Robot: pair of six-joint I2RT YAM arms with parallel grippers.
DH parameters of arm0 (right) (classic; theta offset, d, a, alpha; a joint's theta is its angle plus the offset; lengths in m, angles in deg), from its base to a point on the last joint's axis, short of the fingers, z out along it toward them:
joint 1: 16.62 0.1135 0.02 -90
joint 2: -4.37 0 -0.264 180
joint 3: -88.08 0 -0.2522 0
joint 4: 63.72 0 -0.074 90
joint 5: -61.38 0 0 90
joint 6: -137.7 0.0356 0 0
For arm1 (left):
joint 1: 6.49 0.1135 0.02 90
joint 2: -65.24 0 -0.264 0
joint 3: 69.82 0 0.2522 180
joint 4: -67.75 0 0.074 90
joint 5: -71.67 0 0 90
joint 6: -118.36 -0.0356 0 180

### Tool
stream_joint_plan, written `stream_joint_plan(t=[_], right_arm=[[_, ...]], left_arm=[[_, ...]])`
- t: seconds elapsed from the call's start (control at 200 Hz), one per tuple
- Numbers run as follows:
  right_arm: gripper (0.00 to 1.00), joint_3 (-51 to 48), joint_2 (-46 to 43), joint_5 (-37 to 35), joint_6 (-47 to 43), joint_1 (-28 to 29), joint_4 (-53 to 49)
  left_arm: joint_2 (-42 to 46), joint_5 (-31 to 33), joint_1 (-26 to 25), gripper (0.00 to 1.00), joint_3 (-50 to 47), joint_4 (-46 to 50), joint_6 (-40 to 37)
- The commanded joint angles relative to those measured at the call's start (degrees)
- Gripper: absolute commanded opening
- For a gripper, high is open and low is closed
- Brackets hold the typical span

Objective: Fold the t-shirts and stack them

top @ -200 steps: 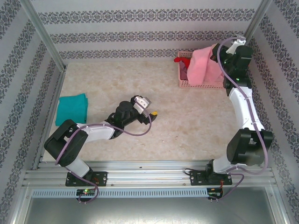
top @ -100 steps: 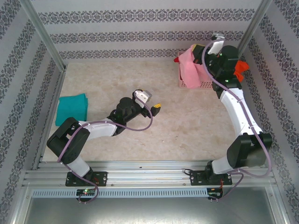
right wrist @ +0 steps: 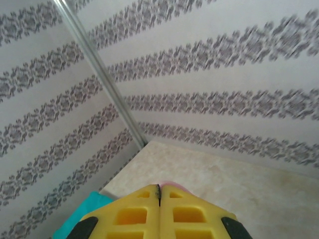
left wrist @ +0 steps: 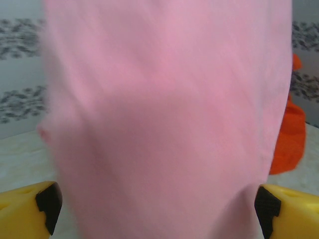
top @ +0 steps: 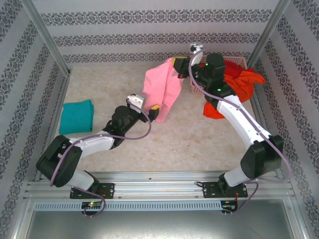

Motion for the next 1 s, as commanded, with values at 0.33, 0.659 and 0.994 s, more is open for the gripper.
stream_joint_plan(t=[0.33,0.659,0.994], right_arm=[[0.00,-0.48,7.57,2.76,3.49,4.38,2.81],[0.02,-4.60,6.50,3.83,3.23,3.94,0.22],[0.89,-20.49,-1.63,-18.48,7.52,-9.22,0.59]], left_arm=[[-11.61,-5.63,4.21,1.00,3.70,-6.89,15.74],[-24.27,-7.90,4.53,0.77,13.24,-14.08,21.21],[-23.23,-6.14,6.85,0.00,8.87,-17.65,22.91]])
